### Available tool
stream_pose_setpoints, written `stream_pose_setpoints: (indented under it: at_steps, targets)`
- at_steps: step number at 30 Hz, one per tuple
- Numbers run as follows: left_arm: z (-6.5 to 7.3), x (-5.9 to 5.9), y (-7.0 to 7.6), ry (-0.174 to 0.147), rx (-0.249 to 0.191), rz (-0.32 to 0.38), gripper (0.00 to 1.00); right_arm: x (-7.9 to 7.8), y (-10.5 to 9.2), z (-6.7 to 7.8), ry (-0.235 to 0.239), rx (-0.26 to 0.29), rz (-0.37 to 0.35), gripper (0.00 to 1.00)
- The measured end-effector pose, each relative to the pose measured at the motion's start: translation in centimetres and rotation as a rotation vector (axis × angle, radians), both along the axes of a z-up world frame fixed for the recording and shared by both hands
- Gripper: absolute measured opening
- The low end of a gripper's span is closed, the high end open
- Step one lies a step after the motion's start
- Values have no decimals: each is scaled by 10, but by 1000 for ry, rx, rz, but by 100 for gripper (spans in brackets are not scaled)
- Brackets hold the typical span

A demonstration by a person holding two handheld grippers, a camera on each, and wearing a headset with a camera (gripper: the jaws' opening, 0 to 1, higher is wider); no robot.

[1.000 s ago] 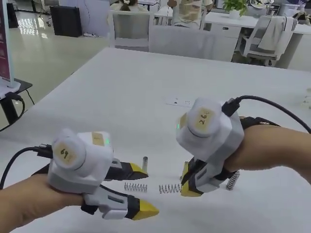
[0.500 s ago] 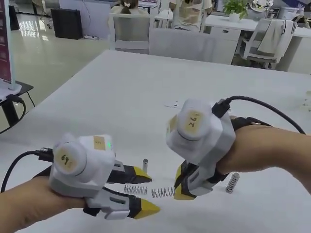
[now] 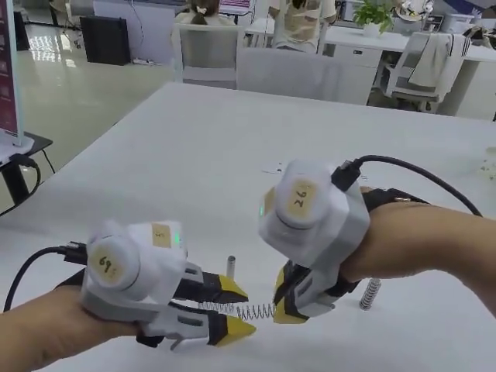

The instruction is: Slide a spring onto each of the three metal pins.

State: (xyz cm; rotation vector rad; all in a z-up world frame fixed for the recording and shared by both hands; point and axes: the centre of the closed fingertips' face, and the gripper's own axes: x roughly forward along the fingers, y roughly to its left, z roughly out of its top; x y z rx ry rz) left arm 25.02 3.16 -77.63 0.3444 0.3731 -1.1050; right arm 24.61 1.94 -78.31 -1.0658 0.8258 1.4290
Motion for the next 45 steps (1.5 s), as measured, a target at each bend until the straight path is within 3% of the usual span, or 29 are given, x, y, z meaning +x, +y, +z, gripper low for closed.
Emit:
stream_pose_setpoints:
  at_steps: [7,21,38,45]
  targets:
    - [0,1,0,-22,12,-9,4,0,2,1,-1,3,3,8]
    - [-5,-2,1,-24,50,-29,3,-2,7,10,-7,34,14,8]
    - [0,-2,-1,-28,35,-29,2,-8,26,32,-29,101,49,8]
    - [0,-2,-1,-30,35,-32,2,-8,28,33,-31,105,56,8]
